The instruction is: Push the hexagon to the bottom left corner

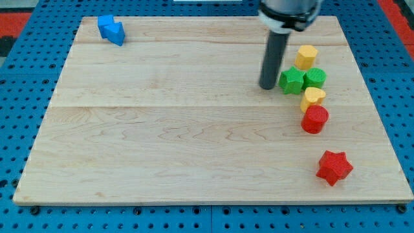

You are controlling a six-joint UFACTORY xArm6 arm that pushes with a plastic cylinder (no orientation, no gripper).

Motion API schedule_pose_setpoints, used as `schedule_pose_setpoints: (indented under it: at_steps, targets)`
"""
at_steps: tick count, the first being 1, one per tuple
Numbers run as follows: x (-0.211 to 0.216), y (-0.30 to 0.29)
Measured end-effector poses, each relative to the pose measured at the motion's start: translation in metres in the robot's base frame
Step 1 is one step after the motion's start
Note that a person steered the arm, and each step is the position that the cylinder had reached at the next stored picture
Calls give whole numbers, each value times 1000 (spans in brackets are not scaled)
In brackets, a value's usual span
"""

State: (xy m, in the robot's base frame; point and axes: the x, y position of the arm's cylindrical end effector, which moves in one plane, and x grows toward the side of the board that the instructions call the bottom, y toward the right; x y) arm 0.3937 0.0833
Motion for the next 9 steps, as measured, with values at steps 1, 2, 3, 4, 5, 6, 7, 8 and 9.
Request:
schedule_pose_setpoints:
  at_steps: [1,2,3,4,5,6,7,8,9]
  targets:
    - [-27,-55]
    - [-68,-55]
    - [-112,-8]
    - [-125,23]
    - [-138,44]
    - [-149,60]
    - [-153,67]
    - [-147,121]
    - [-118,173]
